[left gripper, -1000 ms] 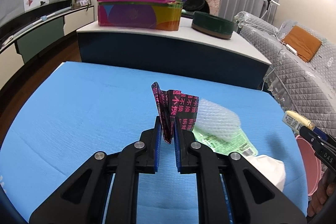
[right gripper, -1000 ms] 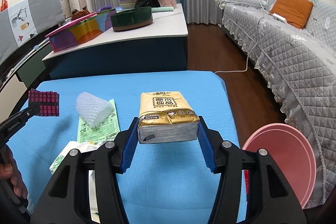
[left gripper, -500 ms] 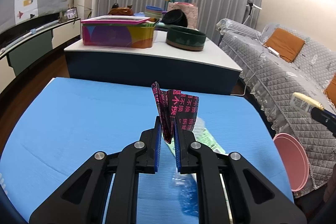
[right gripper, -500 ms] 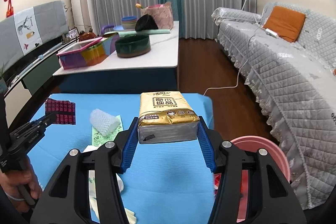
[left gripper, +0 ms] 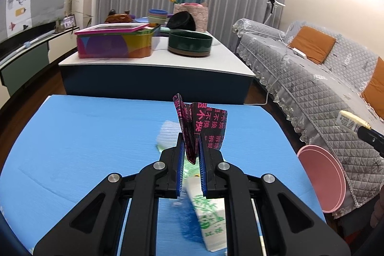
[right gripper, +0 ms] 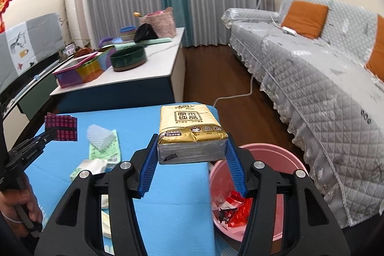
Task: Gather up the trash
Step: 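Grasp the pink-patterned packet with the left tool while the right tool grasps the gold tissue pack, then carry both items over the pink bin and open both tools to drop them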
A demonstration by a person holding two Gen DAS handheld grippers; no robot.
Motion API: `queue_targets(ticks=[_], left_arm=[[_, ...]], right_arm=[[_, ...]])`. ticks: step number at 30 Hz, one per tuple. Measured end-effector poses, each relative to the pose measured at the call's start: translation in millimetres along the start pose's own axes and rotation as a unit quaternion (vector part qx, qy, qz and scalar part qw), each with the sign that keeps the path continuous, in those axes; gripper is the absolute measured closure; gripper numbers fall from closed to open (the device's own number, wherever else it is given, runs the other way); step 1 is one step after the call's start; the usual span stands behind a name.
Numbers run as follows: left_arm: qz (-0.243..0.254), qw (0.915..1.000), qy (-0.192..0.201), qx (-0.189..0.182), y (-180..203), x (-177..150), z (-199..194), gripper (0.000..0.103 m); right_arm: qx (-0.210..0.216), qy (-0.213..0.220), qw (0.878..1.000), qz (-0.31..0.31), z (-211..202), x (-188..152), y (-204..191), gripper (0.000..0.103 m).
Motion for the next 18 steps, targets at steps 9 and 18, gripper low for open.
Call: queue_targets(ticks=[9,18], left_arm=[[0.024,0.9993,0.003,-0.027,44,1,6,0.092],[0.048,0.9962,0.006,-0.073,103,0,8,0.092]], right_arm=[[-0.037,0.007,0.999,0.018,-2,-5,47,0.049],[-0.059,0.016,0.997,0.044,-13,-6,96,0.049]])
Point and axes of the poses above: each gripper's, at about its wrist camera, not at the fingertips, and z roughly the way its jaws point, y to its right, x to its top, the point moved 9 cm from there along z, roughly the way its jaws point, and after that the axes turned 3 degrees about z, right-handed, at the moved point
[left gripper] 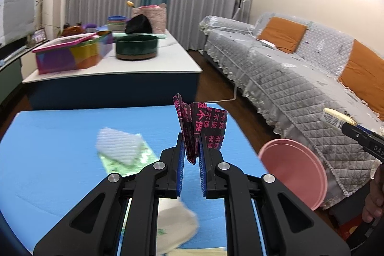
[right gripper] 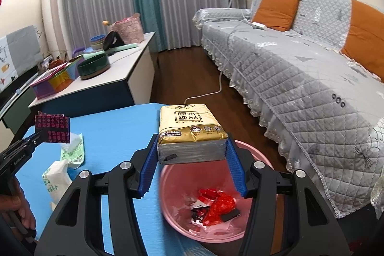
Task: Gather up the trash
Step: 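Carry both items over the pink bin and open both tools to drop them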
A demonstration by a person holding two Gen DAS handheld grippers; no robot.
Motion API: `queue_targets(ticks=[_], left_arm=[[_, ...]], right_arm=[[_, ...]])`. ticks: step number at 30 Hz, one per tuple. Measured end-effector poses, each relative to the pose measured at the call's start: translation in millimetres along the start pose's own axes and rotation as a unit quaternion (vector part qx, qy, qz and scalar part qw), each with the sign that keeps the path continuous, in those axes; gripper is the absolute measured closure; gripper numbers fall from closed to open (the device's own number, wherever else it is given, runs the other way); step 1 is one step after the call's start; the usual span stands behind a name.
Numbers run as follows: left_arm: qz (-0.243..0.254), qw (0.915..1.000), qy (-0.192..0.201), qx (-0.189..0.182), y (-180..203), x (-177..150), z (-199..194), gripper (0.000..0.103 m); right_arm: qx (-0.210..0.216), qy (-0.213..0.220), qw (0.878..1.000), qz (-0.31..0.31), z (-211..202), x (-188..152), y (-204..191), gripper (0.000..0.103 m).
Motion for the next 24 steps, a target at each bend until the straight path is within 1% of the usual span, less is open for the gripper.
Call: queue_targets(ticks=[2,6,12,16,24], left_arm=[[0.003,0.9999,-0.004,-0.011,14,1,3,0.092],[0.026,0.9992,-0.003,-0.030,45,4,5,0.092],[0.031,0.9977,-0.019,-0.056,85,-4,17,0.092],[0.040,0.9962,-0.029,-0.071,113,-12,28,0.092],[0.055,0.9931,-0.049,-0.091,152,-28,46,0.092]], right_arm=[[-0.005,0.001,1.000,0.012,-2,0,13,0.049],[-0.015,0.004,1.000,0.026,-6,2,33,0.049],[-0.027,0.010,0.999,0.036,-14,4,55,0.049],[-0.031,0.009,0.999,0.043,-14,5,64,0.049],[-0.037,0.002,0.998,0.043,-5,3,76,0.049]])
Point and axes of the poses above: each gripper's, at about its wrist camera, not at the fingertips, and z roughly the way its jaws point, y to its right, x to its top, the point moved 9 cm from there along z, roughly the way its jaws point, and after that the axes turned 3 degrees about z, right-handed, at the moved point
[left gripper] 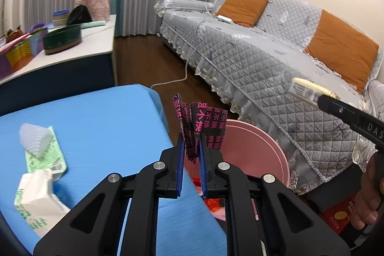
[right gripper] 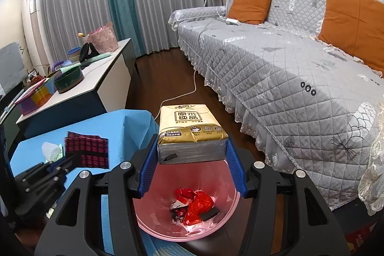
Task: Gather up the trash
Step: 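Carry both items over the pink bin and open both tools to drop them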
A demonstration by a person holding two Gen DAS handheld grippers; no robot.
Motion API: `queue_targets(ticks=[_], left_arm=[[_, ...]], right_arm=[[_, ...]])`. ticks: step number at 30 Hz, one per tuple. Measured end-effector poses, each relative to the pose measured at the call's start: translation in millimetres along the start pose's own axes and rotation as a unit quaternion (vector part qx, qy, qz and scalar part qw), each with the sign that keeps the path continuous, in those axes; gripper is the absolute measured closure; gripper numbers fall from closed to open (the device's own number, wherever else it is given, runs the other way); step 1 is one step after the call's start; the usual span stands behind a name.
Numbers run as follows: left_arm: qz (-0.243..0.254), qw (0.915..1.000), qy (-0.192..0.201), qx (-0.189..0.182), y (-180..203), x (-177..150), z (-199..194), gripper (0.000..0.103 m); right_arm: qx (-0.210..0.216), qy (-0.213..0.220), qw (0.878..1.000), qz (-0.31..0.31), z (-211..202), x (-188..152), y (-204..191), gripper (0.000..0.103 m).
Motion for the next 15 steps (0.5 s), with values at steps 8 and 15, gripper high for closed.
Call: queue_targets(ticks=[8,15], left_arm=[[0.010,0.9995,-0.027,-0.008,16,-15,26,0.092],[0.017,0.9989,-0.041,-0.015,27,-22,40,0.092]], right_arm=[[0.001,-0.013,1.000,0.004,12,-3,4,0.049],[0.001,-0.024,1.000,0.003,21,-7,2,0.049]])
Point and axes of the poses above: each gripper's, at about its wrist camera, not at the fingertips, and z roughly the way its jaws point, y to its right, x to its top, the point moved 9 cm from there along z, roughly the way its jaws point, and after that the axes turned 3 degrees about z, right-handed, at the moved point
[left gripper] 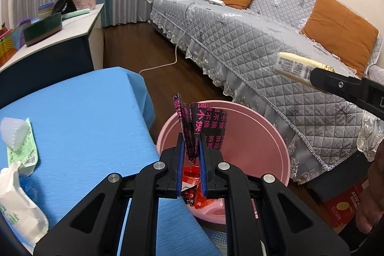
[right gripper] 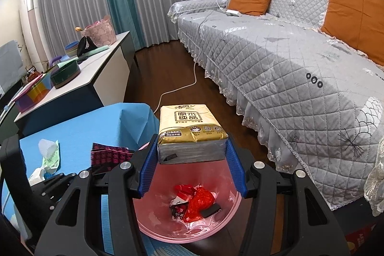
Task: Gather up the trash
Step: 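Carry both items over the pink bin and open both tools to drop them, then move both tools back over the table toward the white paper bag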
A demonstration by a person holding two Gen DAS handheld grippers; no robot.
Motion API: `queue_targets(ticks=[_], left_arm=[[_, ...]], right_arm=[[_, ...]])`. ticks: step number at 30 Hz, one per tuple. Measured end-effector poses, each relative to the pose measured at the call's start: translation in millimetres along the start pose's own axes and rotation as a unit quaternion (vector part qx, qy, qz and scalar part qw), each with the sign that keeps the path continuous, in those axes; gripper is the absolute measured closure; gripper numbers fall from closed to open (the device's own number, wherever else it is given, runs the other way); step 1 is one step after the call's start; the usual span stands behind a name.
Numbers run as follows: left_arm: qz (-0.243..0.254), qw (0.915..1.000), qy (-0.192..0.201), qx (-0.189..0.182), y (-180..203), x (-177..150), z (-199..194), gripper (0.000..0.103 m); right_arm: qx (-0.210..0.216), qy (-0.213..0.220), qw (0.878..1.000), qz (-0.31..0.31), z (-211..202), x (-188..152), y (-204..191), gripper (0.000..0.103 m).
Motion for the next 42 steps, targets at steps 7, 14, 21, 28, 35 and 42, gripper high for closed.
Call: queue_targets(ticks=[7,14,21,28,35,42], left_arm=[[-0.005,0.9999,-0.011,-0.005,0,-3,8,0.092],[-0.001,0.9991,-0.033,-0.025,6,-9,14,0.072],[-0.002,0.9996,-0.028,-0.008,-5,-13,1,0.044],[-0.014,0.9999,0.001,0.009,-26,-8,-30,0.037],[-0.009,0.9980,0.050,0.037,-50,5,-81,0.032],[-0.024,0.9957,0.070,0.056,-85,11,-125,0.032]], right_arm=[[0.000,-0.007,1.000,0.001,4,-2,0,0.049],[0.005,-0.018,1.000,-0.006,9,-7,-4,0.047],[0.000,0.011,1.000,0.001,0,2,-3,0.027],[0.007,0.047,0.999,0.006,-16,12,-14,0.027],[0.023,0.065,0.998,-0.005,-30,15,-35,0.028],[0.046,0.061,0.997,-0.025,-40,6,-61,0.029]])
Point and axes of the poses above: each gripper's, at about its wrist camera, not at the fingertips, and z roughly the way its jaws point, y to its right, x to its top, the point moved 9 cm from there along z, roughly the way its jaws point, and after that the axes turned 3 degrees about z, right-handed, at the moved point
